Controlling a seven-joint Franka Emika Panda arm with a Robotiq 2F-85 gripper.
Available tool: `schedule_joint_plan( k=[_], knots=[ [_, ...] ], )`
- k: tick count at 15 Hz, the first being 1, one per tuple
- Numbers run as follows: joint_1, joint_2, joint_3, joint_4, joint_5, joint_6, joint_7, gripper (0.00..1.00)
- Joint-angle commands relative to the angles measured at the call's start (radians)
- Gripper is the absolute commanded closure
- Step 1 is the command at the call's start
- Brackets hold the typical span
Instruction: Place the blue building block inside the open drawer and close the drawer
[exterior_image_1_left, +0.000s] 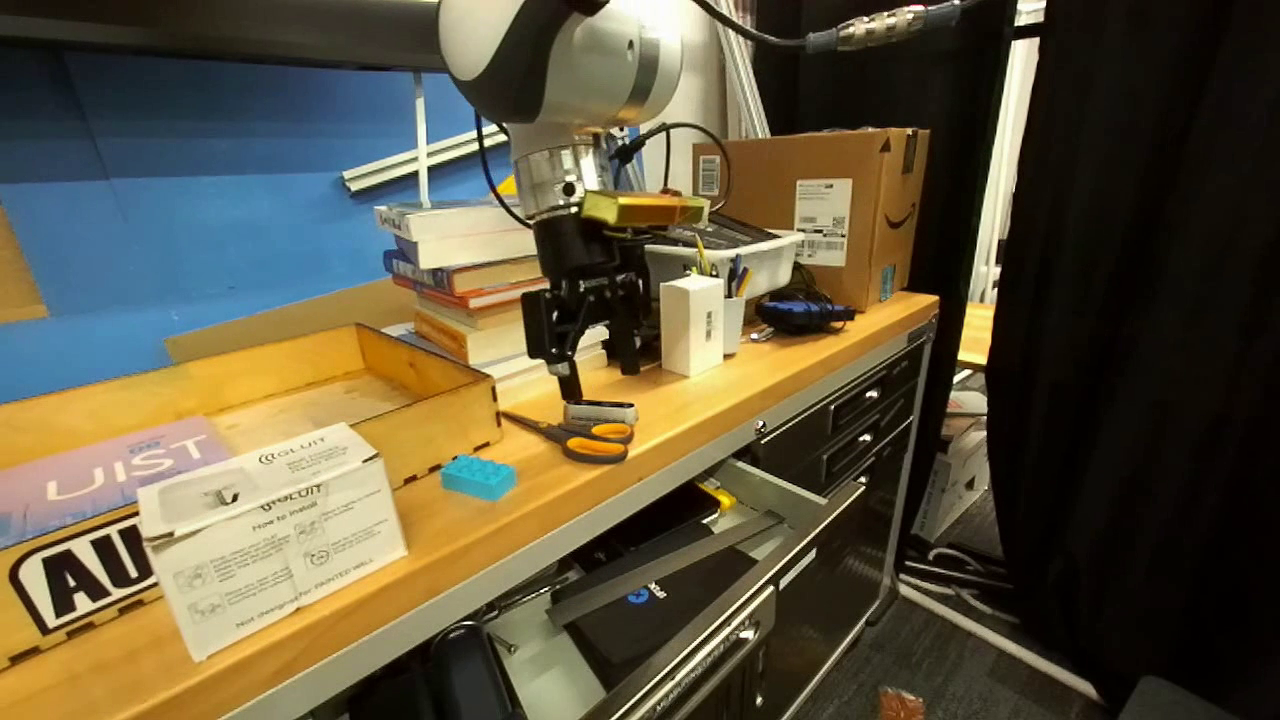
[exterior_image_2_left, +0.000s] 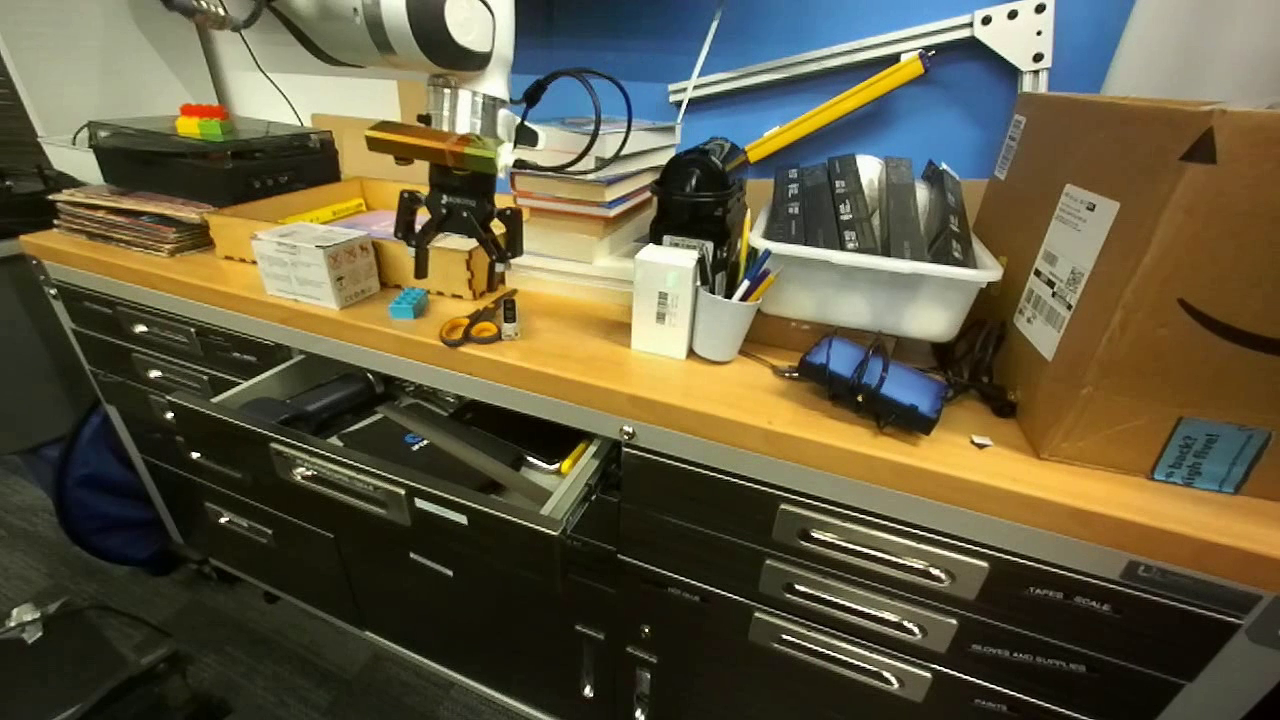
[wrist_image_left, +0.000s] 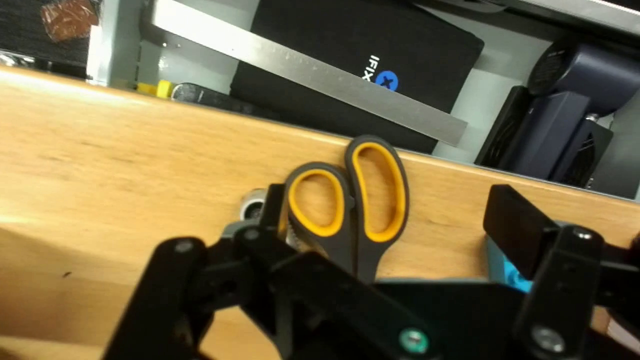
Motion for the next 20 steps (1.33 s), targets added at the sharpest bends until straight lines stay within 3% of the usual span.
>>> schedule_joint_plan(
  k=[1,8,13,14,15,20],
  knots=[
    [0.053,0.026,0.03,0.021,-0.056,0.035,0.046,0.0],
    [0.155,0.075,0.074,0.01,-0.159,0.201,0.102,0.0],
    [0.174,0.114,0.062,-0.001,-0.193,0.328,0.149,0.0],
    [0.173,0.12,0.06,-0.005,-0.195,0.339,0.152,0.25],
    [0.173,0.123,0.057,-0.007,-0.195,0.342,0.152,0.25],
    [0.159,0.106,0.058,-0.011,-0.174,0.297,0.126,0.64]
  ],
)
